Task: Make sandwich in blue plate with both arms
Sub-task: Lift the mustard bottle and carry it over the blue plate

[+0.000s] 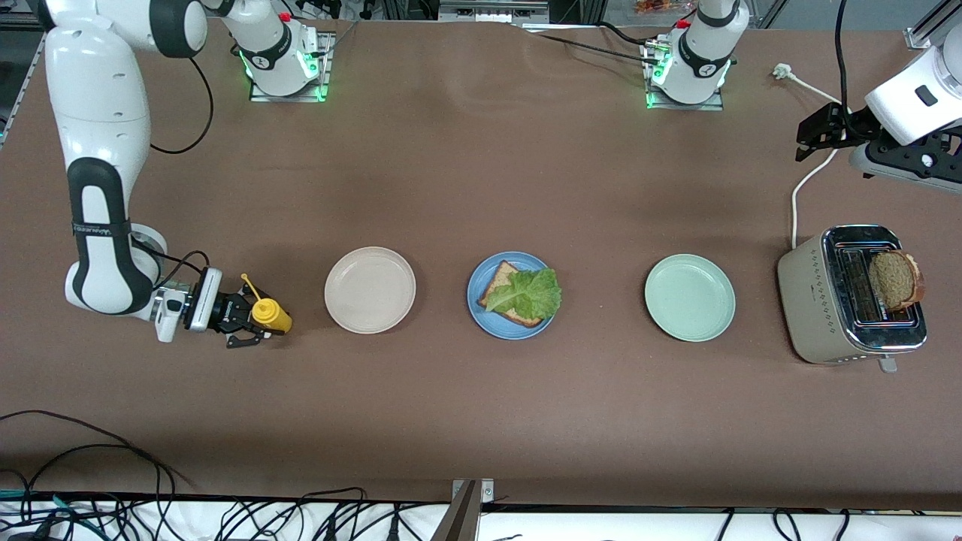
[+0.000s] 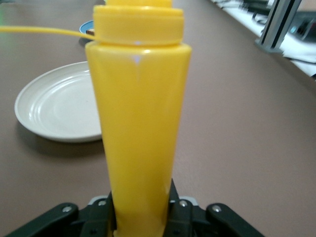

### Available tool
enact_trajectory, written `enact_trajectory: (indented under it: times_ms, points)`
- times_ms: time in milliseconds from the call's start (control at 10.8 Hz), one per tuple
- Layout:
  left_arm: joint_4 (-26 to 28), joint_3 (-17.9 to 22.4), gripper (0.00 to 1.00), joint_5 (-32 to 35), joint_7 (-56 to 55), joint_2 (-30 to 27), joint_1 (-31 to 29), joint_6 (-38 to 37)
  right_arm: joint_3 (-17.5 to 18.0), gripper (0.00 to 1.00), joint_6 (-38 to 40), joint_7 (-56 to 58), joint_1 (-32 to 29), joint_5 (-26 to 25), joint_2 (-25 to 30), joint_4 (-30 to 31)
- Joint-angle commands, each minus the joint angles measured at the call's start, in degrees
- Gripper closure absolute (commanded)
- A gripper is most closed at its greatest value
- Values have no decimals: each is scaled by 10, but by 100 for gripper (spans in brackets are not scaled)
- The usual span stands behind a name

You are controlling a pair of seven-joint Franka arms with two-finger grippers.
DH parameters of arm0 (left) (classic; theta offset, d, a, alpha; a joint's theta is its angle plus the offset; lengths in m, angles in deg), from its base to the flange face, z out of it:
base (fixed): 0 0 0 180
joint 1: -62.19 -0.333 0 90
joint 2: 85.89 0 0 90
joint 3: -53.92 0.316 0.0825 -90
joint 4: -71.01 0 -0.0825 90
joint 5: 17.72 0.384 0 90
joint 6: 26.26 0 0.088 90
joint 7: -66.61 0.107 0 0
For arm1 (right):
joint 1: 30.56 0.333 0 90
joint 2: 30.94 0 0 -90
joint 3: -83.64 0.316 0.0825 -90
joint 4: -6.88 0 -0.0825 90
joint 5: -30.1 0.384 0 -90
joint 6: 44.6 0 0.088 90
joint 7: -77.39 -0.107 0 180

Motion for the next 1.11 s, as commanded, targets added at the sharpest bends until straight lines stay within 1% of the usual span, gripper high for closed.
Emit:
enact_trajectory:
  times_ms: [0,185,278,464,556,742,1020]
  points:
    - [1,1,0,-5,1,-5,1,-7,-76,100,-6,-156,95,-65,34,-3]
    - [0,1,0,-5,1,-5,1,-7,-114,100,-6,-276,147,-126,45,-23]
    - [0,1,0,-5,1,-5,1,-7,-129,100,-6,-326,174,-166,52,-32]
    - [0,1,0,-5,1,-5,1,-7,-146,100,-3,-433,211,-225,57,-60]
    - [0,1,0,-5,1,-5,1,-7,-157,100,1,-499,235,-256,56,-83]
    - [0,1,0,-5,1,-5,1,-7,-179,100,2,-624,289,-302,56,-114]
    - [0,1,0,-5,1,-5,1,-7,-186,100,1,-770,351,-371,49,-139]
